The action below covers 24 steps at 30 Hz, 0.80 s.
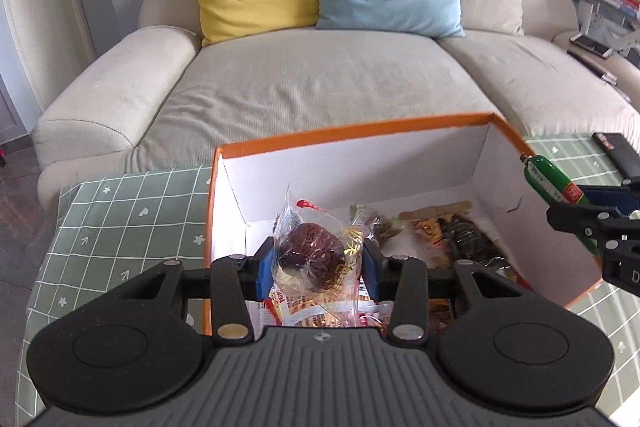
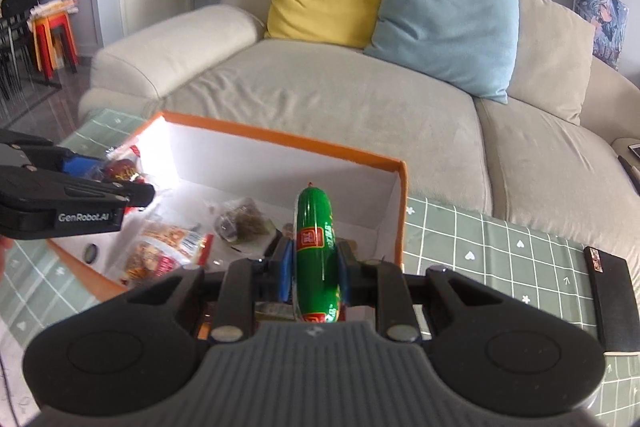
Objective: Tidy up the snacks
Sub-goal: 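Lift both held snacks and carry them over the orange box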
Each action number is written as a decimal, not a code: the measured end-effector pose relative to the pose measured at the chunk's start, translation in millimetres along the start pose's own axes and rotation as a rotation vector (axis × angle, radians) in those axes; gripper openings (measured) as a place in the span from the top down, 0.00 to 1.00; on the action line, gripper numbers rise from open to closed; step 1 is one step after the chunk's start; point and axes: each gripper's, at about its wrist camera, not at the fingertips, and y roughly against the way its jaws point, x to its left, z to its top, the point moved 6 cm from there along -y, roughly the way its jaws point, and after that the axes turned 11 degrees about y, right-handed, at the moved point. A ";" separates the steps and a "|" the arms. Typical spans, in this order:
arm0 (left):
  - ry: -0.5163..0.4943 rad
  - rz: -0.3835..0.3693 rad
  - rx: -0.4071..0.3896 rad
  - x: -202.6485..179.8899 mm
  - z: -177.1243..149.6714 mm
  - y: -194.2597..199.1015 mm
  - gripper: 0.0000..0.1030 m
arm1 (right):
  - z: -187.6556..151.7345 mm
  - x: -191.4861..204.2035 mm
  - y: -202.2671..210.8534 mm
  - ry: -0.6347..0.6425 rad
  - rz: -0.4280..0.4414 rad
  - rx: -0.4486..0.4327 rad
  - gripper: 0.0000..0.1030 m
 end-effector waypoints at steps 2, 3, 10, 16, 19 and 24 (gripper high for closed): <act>-0.014 0.012 0.029 -0.1 -2.2 -11.5 0.53 | -0.8 -0.8 -15.4 0.020 -0.014 0.031 0.81; -0.012 0.014 0.041 1.0 -3.2 -16.2 0.53 | -1.2 -0.7 -21.7 0.028 -0.018 0.044 0.81; -0.070 0.059 0.092 -1.7 -9.2 -43.2 0.53 | -6.2 3.8 -64.4 0.080 -0.030 0.137 0.81; -0.149 0.115 0.125 -7.0 -15.1 -56.4 0.53 | -10.2 11.6 -80.6 0.136 -0.057 0.183 0.81; -0.173 0.138 0.128 -11.2 -14.5 -59.4 0.52 | -12.7 13.1 -85.9 0.158 -0.074 0.203 0.81; -0.198 0.162 0.120 -17.7 -14.3 -60.8 0.47 | -16.2 14.4 -89.1 0.163 -0.078 0.216 0.80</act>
